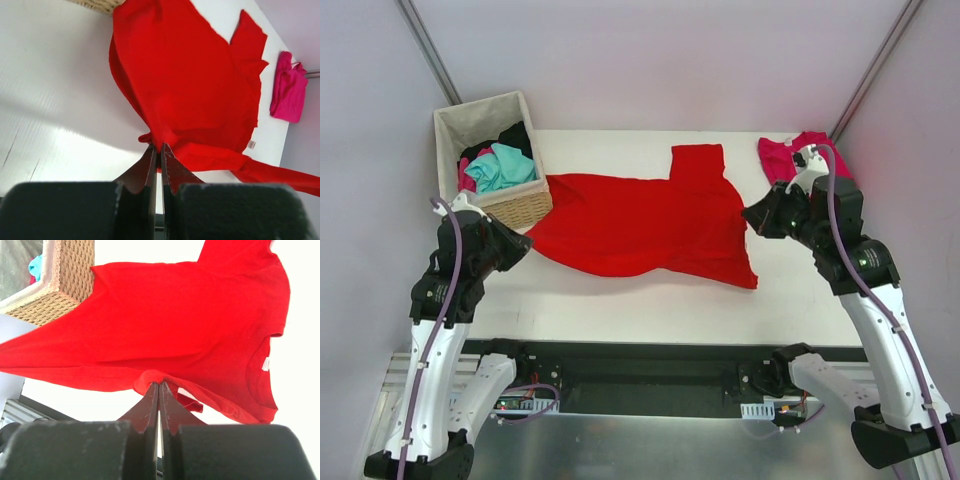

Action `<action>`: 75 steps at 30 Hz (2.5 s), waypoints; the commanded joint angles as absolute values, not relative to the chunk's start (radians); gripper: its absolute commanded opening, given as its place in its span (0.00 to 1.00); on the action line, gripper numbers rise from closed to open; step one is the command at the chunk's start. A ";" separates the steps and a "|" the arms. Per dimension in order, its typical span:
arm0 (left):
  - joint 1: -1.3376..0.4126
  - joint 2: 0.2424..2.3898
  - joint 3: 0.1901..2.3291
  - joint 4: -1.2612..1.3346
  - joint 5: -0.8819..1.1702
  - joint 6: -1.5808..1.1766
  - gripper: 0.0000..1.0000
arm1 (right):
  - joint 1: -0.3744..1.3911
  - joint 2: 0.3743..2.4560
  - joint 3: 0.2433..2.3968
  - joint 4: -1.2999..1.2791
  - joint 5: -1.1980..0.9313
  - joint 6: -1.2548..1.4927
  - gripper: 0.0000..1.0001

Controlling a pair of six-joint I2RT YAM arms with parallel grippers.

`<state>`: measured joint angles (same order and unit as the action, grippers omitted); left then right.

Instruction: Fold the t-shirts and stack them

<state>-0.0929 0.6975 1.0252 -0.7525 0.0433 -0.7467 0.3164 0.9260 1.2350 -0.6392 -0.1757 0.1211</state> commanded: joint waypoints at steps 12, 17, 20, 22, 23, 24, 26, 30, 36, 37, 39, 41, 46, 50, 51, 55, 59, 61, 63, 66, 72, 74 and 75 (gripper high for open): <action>-0.100 0.673 0.853 -0.721 0.071 -0.744 0.00 | 0.305 0.848 1.098 -0.657 -0.141 0.094 0.01; -0.100 0.707 0.810 -0.693 0.041 -0.738 0.00 | 0.281 0.890 1.071 -0.627 -0.179 0.101 0.01; -0.100 0.753 0.792 -0.655 0.029 -0.741 0.00 | 0.278 0.937 1.069 -0.597 -0.195 0.106 0.01; -0.100 0.802 0.787 -0.628 0.017 -0.742 0.00 | 0.278 0.962 1.074 -0.575 -0.201 0.107 0.01; -0.100 0.822 0.787 -0.618 0.011 -0.742 0.00 | 0.278 0.977 1.075 -0.566 -0.210 0.107 0.01; -0.100 0.860 0.788 -0.611 0.008 -0.742 0.00 | 0.279 1.009 1.081 -0.548 -0.215 0.106 0.01; -0.100 0.900 0.801 -0.586 0.005 -0.744 0.00 | 0.279 1.052 1.103 -0.534 -0.222 0.103 0.01; -0.100 1.023 0.833 -0.546 -0.052 -0.752 0.00 | 0.279 1.175 1.146 -0.474 -0.256 0.101 0.01; -0.097 1.173 0.887 -0.499 -0.110 -0.770 0.00 | 0.281 1.397 1.262 -0.404 -0.305 0.106 0.01; -0.094 1.187 0.890 -0.492 -0.121 -0.773 0.00 | 0.281 1.451 1.285 -0.402 -0.311 0.106 0.01; -0.087 1.227 0.902 -0.480 -0.130 -0.787 0.00 | 0.281 1.494 1.331 -0.390 -0.322 0.106 0.01; -0.075 1.252 0.911 -0.471 -0.140 -0.793 0.00 | 0.281 1.538 1.371 -0.388 -0.315 0.103 0.01; -0.026 1.258 0.925 -0.459 -0.127 -0.788 0.00 | 0.255 1.575 1.405 -0.391 -0.308 0.100 0.01; 0.037 1.241 0.923 -0.456 -0.111 -0.772 0.00 | 0.210 1.574 1.404 -0.391 -0.321 0.100 0.01; 0.043 1.239 0.923 -0.454 -0.109 -0.769 0.00 | 0.209 1.578 1.407 -0.393 -0.322 0.101 0.01; 0.060 1.253 0.917 -0.442 -0.089 -0.764 0.00 | 0.212 1.589 1.384 -0.387 -0.328 0.110 0.01; 0.060 1.282 0.894 -0.407 -0.080 -0.779 0.00 | 0.229 1.618 1.351 -0.344 -0.316 0.121 0.01; 0.058 1.299 0.873 -0.361 -0.061 -0.788 0.00 | 0.232 1.641 1.342 -0.304 -0.319 0.123 0.01; 0.058 1.304 0.855 -0.290 -0.035 -0.798 0.00 | 0.233 1.652 1.328 -0.273 -0.313 0.124 0.01; 0.058 1.304 0.827 -0.226 -0.026 -0.811 0.13 | 0.235 1.689 1.342 -0.250 -0.299 0.115 0.01; 0.058 1.358 0.847 -0.176 -0.023 -0.798 0.34 | 0.238 1.761 1.364 -0.216 -0.267 0.113 0.01; 0.057 1.352 0.842 -0.150 -0.026 -0.795 0.59 | 0.242 1.756 1.359 -0.206 -0.256 0.107 0.01; 0.057 1.342 0.833 -0.143 -0.025 -0.795 0.68 | 0.248 1.728 1.348 -0.203 -0.247 0.101 0.05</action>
<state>0.0540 1.3525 0.8322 -0.2199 -0.0319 -0.7914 0.2325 1.7638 1.3342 -0.2691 -0.2779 0.1146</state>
